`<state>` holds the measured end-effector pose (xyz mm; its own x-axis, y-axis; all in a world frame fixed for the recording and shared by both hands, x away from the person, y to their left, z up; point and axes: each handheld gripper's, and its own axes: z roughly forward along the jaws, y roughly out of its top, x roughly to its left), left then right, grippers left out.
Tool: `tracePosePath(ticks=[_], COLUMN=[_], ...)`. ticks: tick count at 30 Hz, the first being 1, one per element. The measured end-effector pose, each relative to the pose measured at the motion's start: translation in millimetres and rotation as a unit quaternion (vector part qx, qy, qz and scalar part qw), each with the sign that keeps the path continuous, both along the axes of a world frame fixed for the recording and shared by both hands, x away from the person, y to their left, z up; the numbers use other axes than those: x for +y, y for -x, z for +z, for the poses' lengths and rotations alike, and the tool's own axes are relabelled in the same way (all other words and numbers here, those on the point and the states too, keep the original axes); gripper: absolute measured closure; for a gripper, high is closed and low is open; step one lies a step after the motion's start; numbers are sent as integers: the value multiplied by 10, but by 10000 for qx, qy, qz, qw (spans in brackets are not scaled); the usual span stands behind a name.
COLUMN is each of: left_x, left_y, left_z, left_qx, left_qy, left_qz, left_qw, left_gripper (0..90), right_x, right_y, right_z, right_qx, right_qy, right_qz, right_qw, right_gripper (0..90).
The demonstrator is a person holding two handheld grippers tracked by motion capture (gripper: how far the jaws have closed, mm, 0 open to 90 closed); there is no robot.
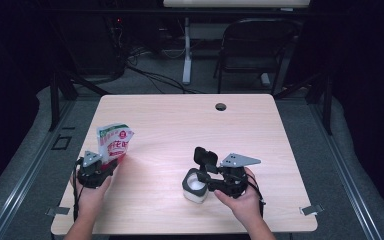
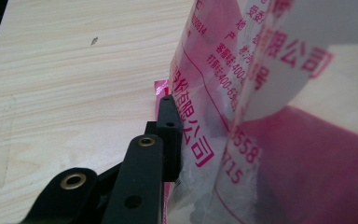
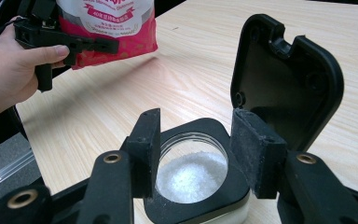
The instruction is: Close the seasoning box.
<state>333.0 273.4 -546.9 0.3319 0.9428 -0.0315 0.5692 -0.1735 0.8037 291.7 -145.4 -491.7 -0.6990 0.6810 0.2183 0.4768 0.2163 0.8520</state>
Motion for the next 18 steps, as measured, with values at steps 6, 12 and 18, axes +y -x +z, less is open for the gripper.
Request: tracePosePath(ticks=[6,12,18], left_x=[-3,-6,-7], left_y=[-9,-18,-23], left_z=[-27,-49,-65], left_qx=[42,92,115], left_qy=[-69,-83,-53], left_qz=[54,30,32], left_qw=[10000,9999,9999], left_gripper=[757,753,750], right_x=[-5,1,-5], right_y=[-2,-1,-1], right_z=[0,-1,1], right_qx=[-11,2,-11], right_qy=[-21,-6,-23], right_qz=[-4,-6,-8], right_qw=[10000,10000,10000], right_gripper=[531,531,531])
